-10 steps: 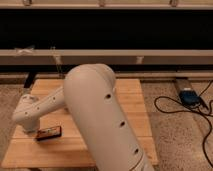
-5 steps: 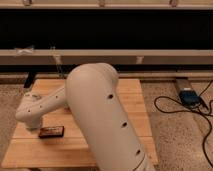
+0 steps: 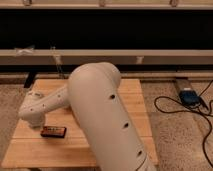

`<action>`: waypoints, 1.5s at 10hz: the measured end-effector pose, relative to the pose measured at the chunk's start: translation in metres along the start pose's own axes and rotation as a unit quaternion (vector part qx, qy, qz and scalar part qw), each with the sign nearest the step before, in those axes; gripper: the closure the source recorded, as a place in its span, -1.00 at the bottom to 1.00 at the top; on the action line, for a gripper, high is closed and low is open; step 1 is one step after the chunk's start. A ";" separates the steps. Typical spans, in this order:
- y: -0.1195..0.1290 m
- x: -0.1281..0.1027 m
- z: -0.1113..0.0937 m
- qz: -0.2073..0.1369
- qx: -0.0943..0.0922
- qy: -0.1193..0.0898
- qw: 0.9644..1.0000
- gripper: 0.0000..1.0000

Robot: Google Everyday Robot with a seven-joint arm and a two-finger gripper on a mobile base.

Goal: Push the eraser across the table

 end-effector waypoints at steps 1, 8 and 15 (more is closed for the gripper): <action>-0.002 0.004 0.000 0.002 0.001 0.001 1.000 1.00; 0.003 0.035 -0.006 0.032 0.008 0.009 0.999 1.00; 0.028 0.074 -0.017 0.072 0.013 0.018 0.997 1.00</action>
